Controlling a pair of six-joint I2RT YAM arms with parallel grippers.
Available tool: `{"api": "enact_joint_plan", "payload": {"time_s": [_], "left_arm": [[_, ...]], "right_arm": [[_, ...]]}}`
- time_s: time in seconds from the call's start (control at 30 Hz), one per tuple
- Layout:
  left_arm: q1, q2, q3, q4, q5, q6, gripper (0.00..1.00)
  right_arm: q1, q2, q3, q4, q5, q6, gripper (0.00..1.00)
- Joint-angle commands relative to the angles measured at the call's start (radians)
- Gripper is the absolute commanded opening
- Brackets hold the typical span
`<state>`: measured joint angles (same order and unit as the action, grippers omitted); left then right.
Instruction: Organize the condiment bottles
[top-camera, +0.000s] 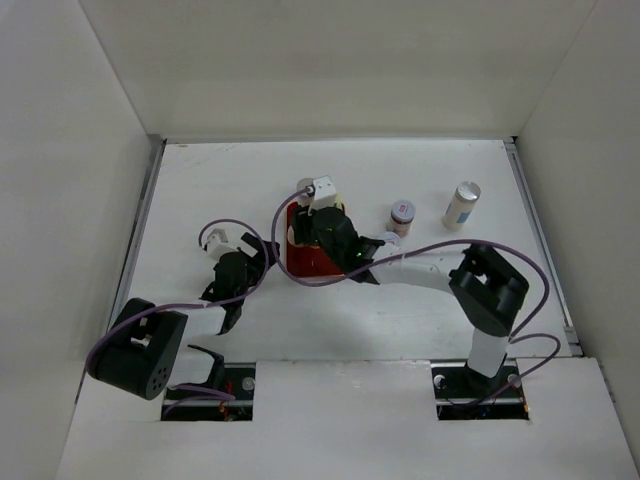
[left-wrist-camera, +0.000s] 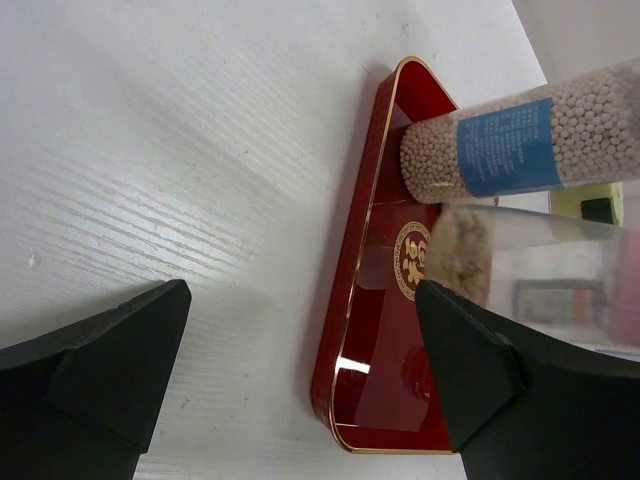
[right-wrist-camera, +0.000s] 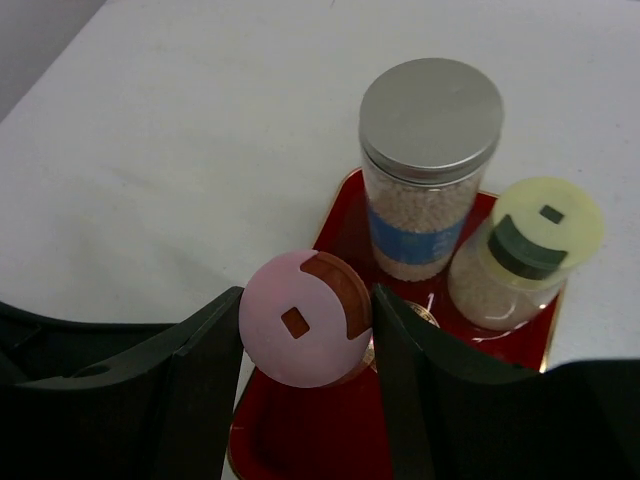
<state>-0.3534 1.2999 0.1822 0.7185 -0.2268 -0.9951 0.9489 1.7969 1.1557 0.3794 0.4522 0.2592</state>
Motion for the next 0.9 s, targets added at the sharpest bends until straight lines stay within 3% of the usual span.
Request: {"api": "enact_joint_plan", "payload": {"time_s": [0.0, 0.23, 0.63, 0.87], "left_arm": [[0.004, -0.01, -0.012, 0.03, 0.003, -0.014, 1.0], [0.004, -0.011, -0.013, 0.032, 0.007, -0.013, 1.0], [0.0, 0.012, -0.006, 0.036, 0.012, -0.014, 1.0], [0.004, 0.006, -0.01, 0.044, 0.021, -0.014, 1.0]], "right_arm": [[0.001, 0.059, 0.102, 0.033, -0.027, 0.015, 0.44], [0.001, 0.148, 0.147, 0.027, 0.017, 0.005, 0.46], [-0.011, 0.153, 0.119, 0.003, 0.056, 0.006, 0.48], [-0.008, 0.174, 0.127, 0.001, 0.03, 0.026, 0.66]]}}
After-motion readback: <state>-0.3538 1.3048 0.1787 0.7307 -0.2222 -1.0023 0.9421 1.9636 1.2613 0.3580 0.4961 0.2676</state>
